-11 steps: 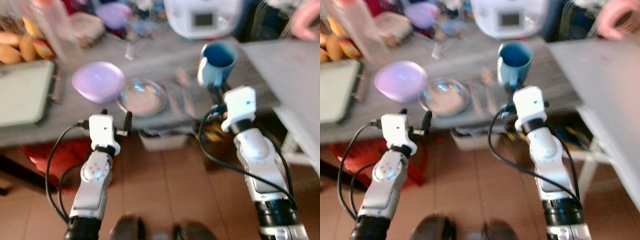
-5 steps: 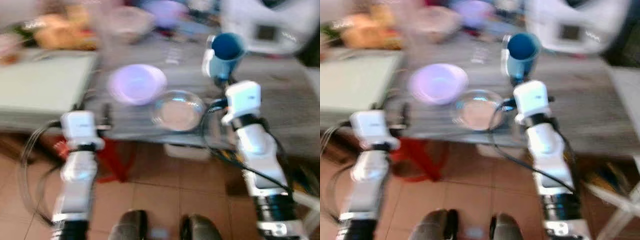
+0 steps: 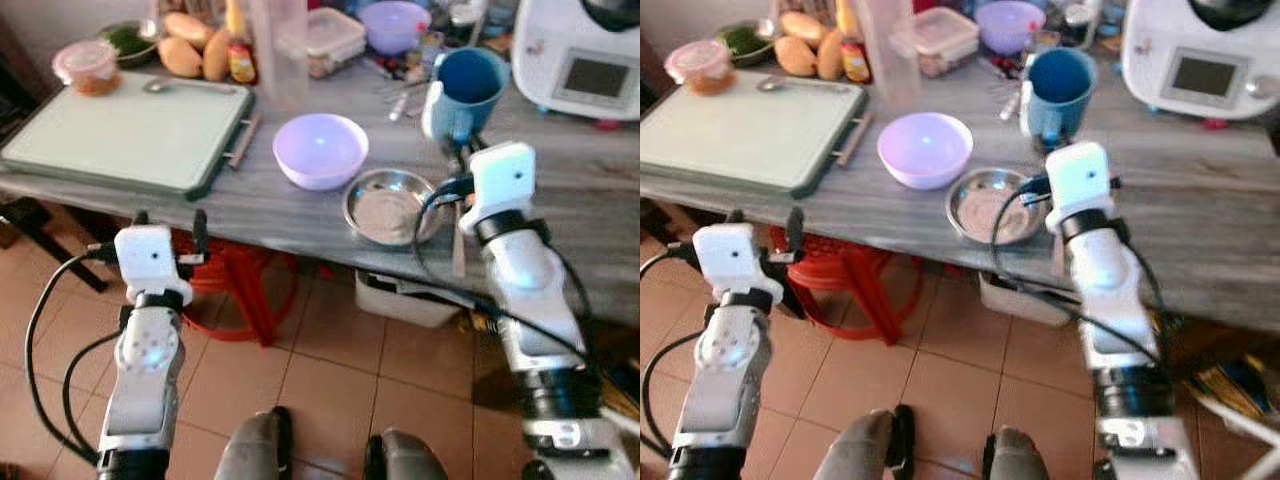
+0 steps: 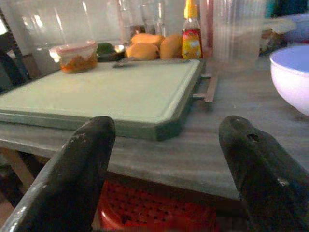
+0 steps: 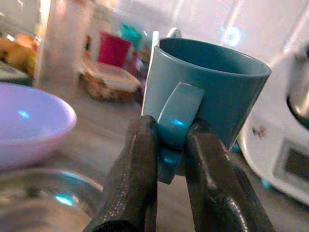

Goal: Setting the table

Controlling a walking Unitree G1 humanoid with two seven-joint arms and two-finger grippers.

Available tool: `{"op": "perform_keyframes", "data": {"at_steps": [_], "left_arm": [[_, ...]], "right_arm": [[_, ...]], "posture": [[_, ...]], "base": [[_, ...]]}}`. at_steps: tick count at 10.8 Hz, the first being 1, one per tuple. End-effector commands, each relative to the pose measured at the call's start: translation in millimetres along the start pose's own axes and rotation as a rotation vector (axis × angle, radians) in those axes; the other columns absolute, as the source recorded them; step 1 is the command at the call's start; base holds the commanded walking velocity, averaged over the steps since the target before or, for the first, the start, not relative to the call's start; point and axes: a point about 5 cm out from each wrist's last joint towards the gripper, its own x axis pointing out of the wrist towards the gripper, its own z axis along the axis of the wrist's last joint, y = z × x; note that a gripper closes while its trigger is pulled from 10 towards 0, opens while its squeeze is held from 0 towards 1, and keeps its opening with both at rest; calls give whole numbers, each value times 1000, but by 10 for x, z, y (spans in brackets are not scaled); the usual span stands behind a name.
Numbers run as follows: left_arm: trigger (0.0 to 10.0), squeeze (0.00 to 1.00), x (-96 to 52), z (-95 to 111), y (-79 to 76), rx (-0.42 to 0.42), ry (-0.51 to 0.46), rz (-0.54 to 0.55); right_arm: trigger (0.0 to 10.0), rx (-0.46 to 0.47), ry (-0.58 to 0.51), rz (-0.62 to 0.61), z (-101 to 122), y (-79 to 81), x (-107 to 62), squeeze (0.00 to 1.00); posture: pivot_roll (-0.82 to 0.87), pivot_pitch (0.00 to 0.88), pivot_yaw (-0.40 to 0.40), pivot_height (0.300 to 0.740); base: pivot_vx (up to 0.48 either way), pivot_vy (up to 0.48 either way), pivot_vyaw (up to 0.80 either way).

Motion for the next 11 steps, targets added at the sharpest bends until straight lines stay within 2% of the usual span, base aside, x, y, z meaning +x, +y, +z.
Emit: {"op": "perform_keyframes", "data": {"at_steps": [1,3,6,8,11], "left_arm": [[10000,0,-30,-14,0,10,12,-14],[10000,0,-82,-47,-30,2,38,-33],[10000,0,-143,-66,-15,15,58,-53],[10000,0,-169,-52,13,20,63,-59],[10000,0,-193,-24,18,15,63,-76]], "right_arm": [[10000,25,16,-27,-24,-77,30,0],[10000,8,43,22,-96,-73,64,0],[10000,43,49,47,-147,-162,169,0],[10000,85,35,140,-126,-112,232,0],[10000,108,43,223,-164,-39,213,0]], "posture": [[-27,196,38,740],[-17,206,43,740],[6,221,55,740],[27,231,59,740],[41,244,61,740]], "base": [[0,0,0],[0,0,0],[0,0,0],[0,0,0],[0,0,0]]}}
